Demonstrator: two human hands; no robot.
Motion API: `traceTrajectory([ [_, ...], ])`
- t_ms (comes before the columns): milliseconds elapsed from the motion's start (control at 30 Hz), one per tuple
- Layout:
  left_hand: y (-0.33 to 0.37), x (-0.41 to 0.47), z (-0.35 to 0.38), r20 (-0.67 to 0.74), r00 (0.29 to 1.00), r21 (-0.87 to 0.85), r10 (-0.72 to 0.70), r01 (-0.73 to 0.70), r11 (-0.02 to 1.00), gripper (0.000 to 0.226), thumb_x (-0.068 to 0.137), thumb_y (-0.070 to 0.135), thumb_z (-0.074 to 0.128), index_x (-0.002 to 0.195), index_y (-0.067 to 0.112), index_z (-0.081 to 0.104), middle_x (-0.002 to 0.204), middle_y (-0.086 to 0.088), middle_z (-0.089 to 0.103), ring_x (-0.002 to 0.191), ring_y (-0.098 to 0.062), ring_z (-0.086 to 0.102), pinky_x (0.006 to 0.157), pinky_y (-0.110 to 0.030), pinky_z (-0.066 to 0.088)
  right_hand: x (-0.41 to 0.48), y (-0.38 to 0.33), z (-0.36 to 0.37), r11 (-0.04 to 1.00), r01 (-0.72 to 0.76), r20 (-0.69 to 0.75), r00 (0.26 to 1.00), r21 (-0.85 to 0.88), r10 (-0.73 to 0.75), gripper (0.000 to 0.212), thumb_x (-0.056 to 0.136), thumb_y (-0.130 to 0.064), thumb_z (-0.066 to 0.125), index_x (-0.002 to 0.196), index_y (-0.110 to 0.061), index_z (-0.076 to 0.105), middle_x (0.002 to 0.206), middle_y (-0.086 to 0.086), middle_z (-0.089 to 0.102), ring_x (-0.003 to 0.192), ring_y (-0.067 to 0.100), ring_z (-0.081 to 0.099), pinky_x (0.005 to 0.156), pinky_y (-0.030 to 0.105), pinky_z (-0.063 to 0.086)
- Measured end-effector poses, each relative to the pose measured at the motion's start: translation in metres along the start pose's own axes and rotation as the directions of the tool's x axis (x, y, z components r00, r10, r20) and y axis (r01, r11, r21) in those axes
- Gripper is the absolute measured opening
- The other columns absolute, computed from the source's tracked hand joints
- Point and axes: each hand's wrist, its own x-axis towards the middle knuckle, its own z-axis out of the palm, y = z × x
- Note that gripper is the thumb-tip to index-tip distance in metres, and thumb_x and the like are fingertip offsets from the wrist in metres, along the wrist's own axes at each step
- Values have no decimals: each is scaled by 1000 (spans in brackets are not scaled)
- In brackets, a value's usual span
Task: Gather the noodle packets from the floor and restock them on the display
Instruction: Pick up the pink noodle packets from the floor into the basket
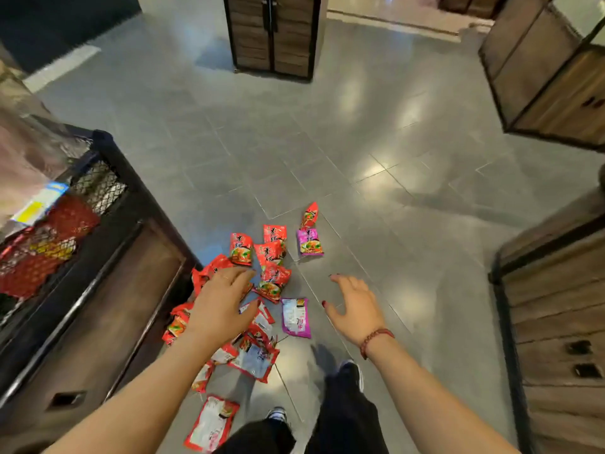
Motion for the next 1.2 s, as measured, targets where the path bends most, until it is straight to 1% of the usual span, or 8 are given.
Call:
traceTrajectory([
  [200, 4, 53, 30, -66, 949, -48, -307, 304, 951, 52, 75, 37, 61, 118, 9, 65, 115, -8, 65, 103, -31, 60, 84, -40, 53, 127, 38, -17, 991, 131, 198, 972, 3, -129, 53, 89, -33, 63, 138, -17, 47, 137, 6, 51, 127, 25, 44, 105, 31, 36],
  [300, 14, 76, 52, -103, 856, -90, -506, 499, 862, 53, 74, 41, 52, 114, 8, 65, 111, -8, 65, 100, -33, 60, 83, -39, 52, 195, 57, -20, 968, 250, 340, 910, -1, -235, 54, 88, -32, 64, 136, -16, 47, 136, 6, 51, 127, 26, 45, 104, 31, 36],
  [467, 41, 97, 71, -174, 664, -179, -728, 705, 686, 53, 74, 40, 49, 114, 9, 65, 109, -10, 65, 100, -33, 58, 83, -39, 49, 263, 71, -19, 955, 293, 458, 844, 41, -278, 54, 87, -27, 67, 136, -12, 48, 137, 9, 51, 128, 26, 43, 107, 33, 31],
  [633, 46, 110, 99, -190, 527, -211, -828, 802, 559, 46, 75, 27, 63, 117, 7, 65, 111, -13, 65, 99, -36, 58, 83, -41, 48, 308, 75, 5, 954, 296, 517, 808, 56, -281, 49, 88, -26, 65, 133, -12, 51, 133, 10, 56, 122, 27, 51, 100, 34, 39],
  [833, 25, 117, 167, -141, 398, -301, -906, 855, 423, 53, 79, 27, 73, 127, 10, 59, 123, -13, 60, 114, -35, 52, 91, -44, 46, 340, 93, 87, 961, 269, 604, 756, 65, -252, 48, 87, -29, 67, 130, -15, 51, 132, 7, 56, 120, 26, 53, 100, 38, 44],
  [933, 10, 119, 222, -119, 347, -347, -930, 863, 366, 53, 80, 27, 73, 129, 14, 57, 127, -10, 58, 118, -33, 50, 92, -43, 47, 351, 107, 148, 954, 297, 636, 732, 27, -246, 43, 87, -25, 66, 126, -11, 55, 128, 10, 58, 119, 29, 54, 99, 39, 44],
  [1100, -7, 110, 344, -54, 282, -395, -958, 875, 280, 55, 82, 27, 74, 133, 17, 55, 132, -6, 57, 122, -30, 49, 92, -37, 44, 360, 151, 271, 942, 335, 714, 662, -14, -225, 49, 89, -27, 65, 134, -14, 49, 137, 7, 53, 125, 26, 50, 105, 36, 39],
  [1200, -17, 102, 423, 34, 280, -418, -959, 876, 241, 60, 78, 34, 74, 132, 16, 56, 130, -8, 59, 120, -32, 51, 91, -38, 46, 363, 181, 341, 957, 287, 741, 652, -49, -158, 51, 88, -24, 67, 133, -10, 48, 132, 9, 54, 120, 26, 53, 101, 33, 41],
])
